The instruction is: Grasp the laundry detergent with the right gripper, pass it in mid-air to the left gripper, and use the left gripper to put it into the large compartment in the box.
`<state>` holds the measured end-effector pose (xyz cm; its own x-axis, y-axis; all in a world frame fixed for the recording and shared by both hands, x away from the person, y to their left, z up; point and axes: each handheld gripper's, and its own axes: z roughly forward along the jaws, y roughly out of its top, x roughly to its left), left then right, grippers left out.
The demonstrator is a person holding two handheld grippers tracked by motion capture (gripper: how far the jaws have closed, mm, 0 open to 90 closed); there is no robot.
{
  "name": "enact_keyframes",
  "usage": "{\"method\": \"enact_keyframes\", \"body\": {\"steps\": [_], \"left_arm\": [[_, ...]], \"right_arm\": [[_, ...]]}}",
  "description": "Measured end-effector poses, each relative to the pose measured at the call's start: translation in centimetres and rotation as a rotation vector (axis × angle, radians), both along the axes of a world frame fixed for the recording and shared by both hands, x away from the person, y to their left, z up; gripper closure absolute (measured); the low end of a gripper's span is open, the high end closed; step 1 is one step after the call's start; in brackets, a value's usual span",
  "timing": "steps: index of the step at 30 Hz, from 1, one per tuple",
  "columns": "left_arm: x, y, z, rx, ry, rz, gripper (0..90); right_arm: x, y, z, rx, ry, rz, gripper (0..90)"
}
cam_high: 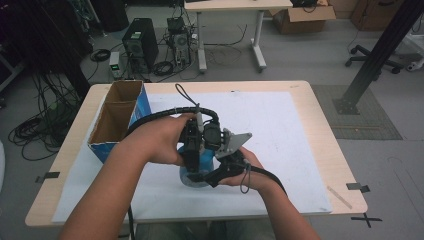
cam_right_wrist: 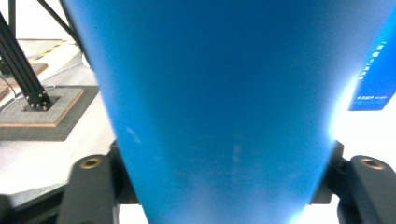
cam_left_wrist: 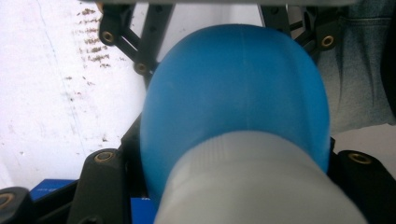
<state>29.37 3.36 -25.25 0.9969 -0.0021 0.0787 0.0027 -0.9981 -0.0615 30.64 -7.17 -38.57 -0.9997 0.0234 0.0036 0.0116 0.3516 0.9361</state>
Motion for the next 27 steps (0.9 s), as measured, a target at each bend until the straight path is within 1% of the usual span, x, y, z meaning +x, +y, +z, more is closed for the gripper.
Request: {"method": "enact_keyframes", "body": {"steps": [2, 4, 5, 6, 7, 8, 10, 11, 13, 14, 17, 18, 22, 24, 25, 26, 27], "left_arm": [[0.0, 0.0, 0.1, -0.002, -0.003, -0.001, 39.7], [0.0, 0.0, 0.2, -0.004, -0.007, -0.002, 39.7], [0.0, 0.0, 0.2, -0.005, -0.006, 0.000, 39.7], [0.1, 0.0, 0.2, -0.007, -0.007, -0.002, 39.7], [0.1, 0.1, 0.3, -0.007, -0.005, -0.002, 39.6], [0.2, 0.1, 0.4, -0.017, -0.004, 0.000, 39.6], [0.3, 0.2, 0.6, -0.018, -0.004, 0.002, 39.6], [0.3, 0.2, 0.6, -0.018, -0.004, 0.002, 39.6], [0.3, 0.3, 0.7, -0.019, -0.007, 0.004, 39.6], [0.4, 0.3, 0.9, -0.018, -0.011, 0.001, 39.5], [0.5, 0.3, 0.9, -0.016, -0.018, 0.005, 39.5], [0.7, 0.3, 0.9, -0.013, -0.011, 0.011, 39.4], [0.8, 0.3, 0.9, -0.014, -0.002, 0.011, 39.4], [0.7, 0.5, 1.0, -0.014, -0.013, -0.003, 39.4], [0.7, 0.5, 1.0, -0.014, -0.013, -0.003, 39.4], [0.8, 0.6, 1.2, -0.016, -0.023, 0.003, 39.3], [0.8, 0.6, 1.2, -0.016, -0.023, 0.003, 39.3]], "right_arm": [[0.0, -0.2, 0.1, 0.004, 0.011, -0.003, 26.8], [0.1, -0.3, 0.1, 0.010, 0.005, -0.003, 25.3], [0.1, -0.5, 0.0, 0.007, 0.014, -0.009, 20.3], [0.1, -0.5, 0.0, 0.007, 0.014, -0.009, 20.3], [0.2, -0.6, 0.0, 0.004, 0.019, -0.013, 18.5], [0.2, -0.7, 0.0, 0.002, 0.022, -0.018, 16.5], [0.3, -1.1, 0.0, 0.001, 0.032, -0.033, 9.4], [0.3, -1.1, 0.0, 0.001, 0.032, -0.033, 9.4], [0.4, -1.4, 0.0, -0.006, 0.033, -0.040, 6.1], [0.5, -1.8, 0.1, -0.013, 0.050, -0.059, 1.1], [0.7, -2.2, 0.2, -0.012, 0.064, -0.061, 0.4], [0.8, -2.7, 0.4, -0.008, 0.068, -0.061, 0.4], [0.8, -3.3, 0.9, -0.012, 0.062, -0.066, 0.4], [1.0, -4.1, 1.3, -0.011, 0.059, -0.073, 0.5], [1.0, -4.1, 1.3, -0.011, 0.059, -0.073, 0.5], [1.1, -4.7, 1.5, -0.009, 0.053, -0.081, 0.4], [1.1, -4.7, 1.5, -0.009, 0.053, -0.081, 0.4]]}}
